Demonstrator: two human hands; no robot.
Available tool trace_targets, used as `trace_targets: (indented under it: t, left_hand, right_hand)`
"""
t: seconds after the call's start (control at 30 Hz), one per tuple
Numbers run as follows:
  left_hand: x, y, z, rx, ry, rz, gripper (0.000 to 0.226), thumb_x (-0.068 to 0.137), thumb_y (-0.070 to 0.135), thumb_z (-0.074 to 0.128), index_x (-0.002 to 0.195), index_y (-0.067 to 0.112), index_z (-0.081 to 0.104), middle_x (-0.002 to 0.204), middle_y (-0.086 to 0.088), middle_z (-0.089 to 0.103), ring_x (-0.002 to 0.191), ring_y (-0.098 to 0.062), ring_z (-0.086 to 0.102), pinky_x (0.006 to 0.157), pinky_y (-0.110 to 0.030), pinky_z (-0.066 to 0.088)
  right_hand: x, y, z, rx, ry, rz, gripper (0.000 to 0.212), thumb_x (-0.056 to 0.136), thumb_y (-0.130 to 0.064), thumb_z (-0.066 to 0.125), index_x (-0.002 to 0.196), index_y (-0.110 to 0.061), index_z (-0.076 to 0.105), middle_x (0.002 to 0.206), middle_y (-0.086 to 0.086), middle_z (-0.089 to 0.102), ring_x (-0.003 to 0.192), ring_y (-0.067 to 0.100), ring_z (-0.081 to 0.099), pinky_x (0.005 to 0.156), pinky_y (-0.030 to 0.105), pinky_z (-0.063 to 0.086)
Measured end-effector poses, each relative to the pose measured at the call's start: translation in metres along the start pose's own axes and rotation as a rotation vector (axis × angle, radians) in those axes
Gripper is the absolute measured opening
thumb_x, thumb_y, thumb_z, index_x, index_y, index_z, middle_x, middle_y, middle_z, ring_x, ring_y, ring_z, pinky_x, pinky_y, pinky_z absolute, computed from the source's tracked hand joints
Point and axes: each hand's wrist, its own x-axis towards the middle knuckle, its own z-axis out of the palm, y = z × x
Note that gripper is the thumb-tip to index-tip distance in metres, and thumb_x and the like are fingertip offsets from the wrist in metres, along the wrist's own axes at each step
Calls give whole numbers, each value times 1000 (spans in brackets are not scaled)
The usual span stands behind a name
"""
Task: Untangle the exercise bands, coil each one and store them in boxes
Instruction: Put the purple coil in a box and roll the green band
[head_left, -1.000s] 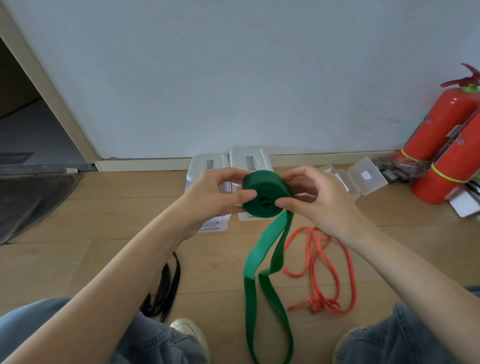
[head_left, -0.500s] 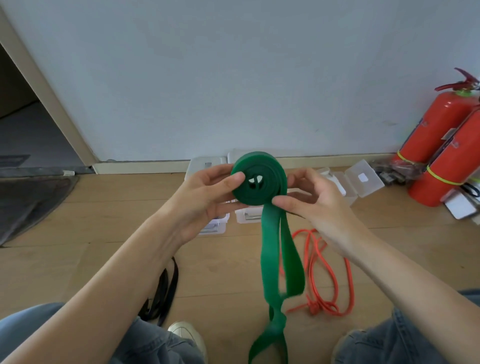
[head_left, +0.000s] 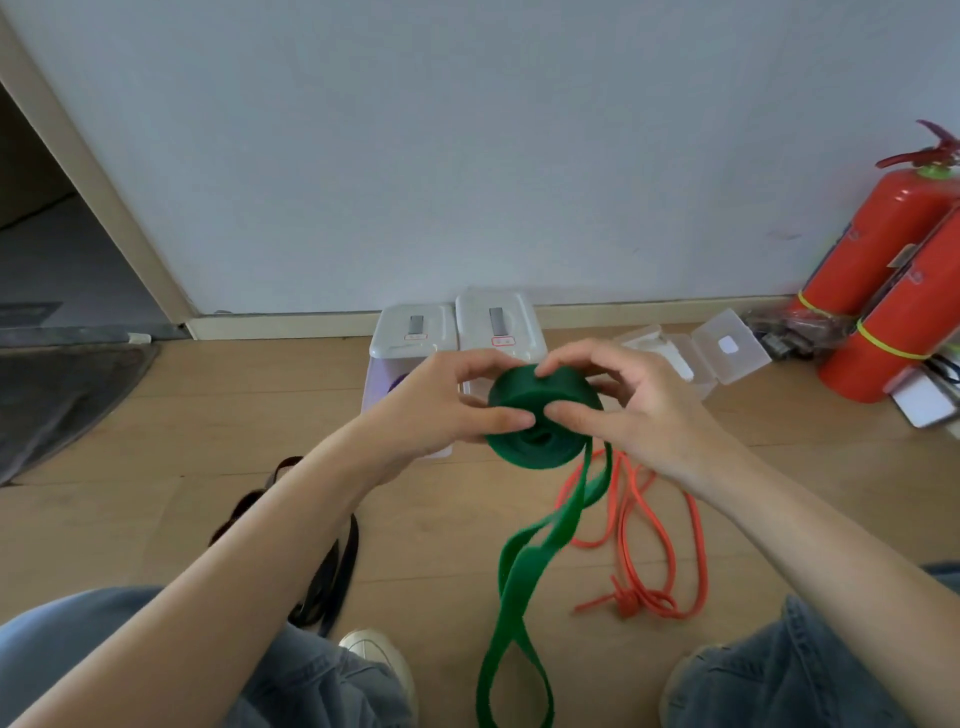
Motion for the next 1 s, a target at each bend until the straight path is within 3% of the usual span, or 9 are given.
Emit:
trace_targets:
  t: [0.13,0.3,0.37,0.47,0.57,0.73,0.83,0.9,1.0]
  left_hand:
    - [0,-2,-9,-199,111,17,35,73,10,71,106,14,65,106,2,68,87,-13,69,67,-22,55]
    - [0,-5,-10,-426,141,1,38,67,18,69,105,14,66,111,-3,68,94,-24,69,70,-30,57]
    - [2,-5,-10,-346,139,4,37,69,18,71,106,17,65,113,0,67,98,-23,68,76,-32,56]
    - [5,-5,-10,61,125,23,39,74,16,75,110,27,62,112,11,66,98,-12,67,90,-32,52]
    - [7,-7,2,241,53,48,39,72,16,77,108,26,65,100,10,69,90,-11,68,86,-30,54]
    - [4,-1,-8,-190,115,17,39,68,18,75,106,17,66,110,-2,68,91,-17,69,71,-28,57]
    - [2,2,-13,-463,102,-11,42,67,21,70,108,12,65,113,-8,67,94,-23,68,70,-31,56]
    - [1,0,-10,-523,95,-41,43,69,20,68,111,10,63,114,-11,67,96,-26,67,73,-33,57]
    - [1,-3,-8,-477,102,-40,44,71,19,67,113,9,61,120,-12,63,102,-29,65,79,-36,57]
  right_hand:
    - [1,4,-1,247,61,87,40,74,-6,73,108,-19,56,103,1,68,95,11,66,82,20,50]
    - [1,5,5,310,177,121,36,71,-12,74,98,-14,50,95,4,71,85,12,68,74,21,54]
    - [2,5,0,231,175,96,32,74,-6,74,95,-13,52,92,3,72,81,10,69,71,18,53]
    - [3,5,-6,1,71,35,30,75,-4,73,96,-17,56,93,-4,71,86,6,67,78,19,53]
    - [0,8,-1,-186,0,-7,36,74,-11,76,97,-33,59,96,-9,69,93,1,63,90,21,49]
    - [-1,8,-3,265,110,91,49,61,-29,81,101,-30,51,108,-1,64,93,13,66,80,26,54]
    - [-1,8,5,422,158,65,44,64,-23,81,94,-26,48,101,1,60,92,16,65,80,31,55]
    - [0,8,11,468,164,68,37,66,-20,77,91,-25,49,95,-2,62,91,18,63,82,37,55]
    - [2,7,6,357,197,55,42,65,-23,82,93,-18,52,87,-3,64,83,13,63,75,28,54]
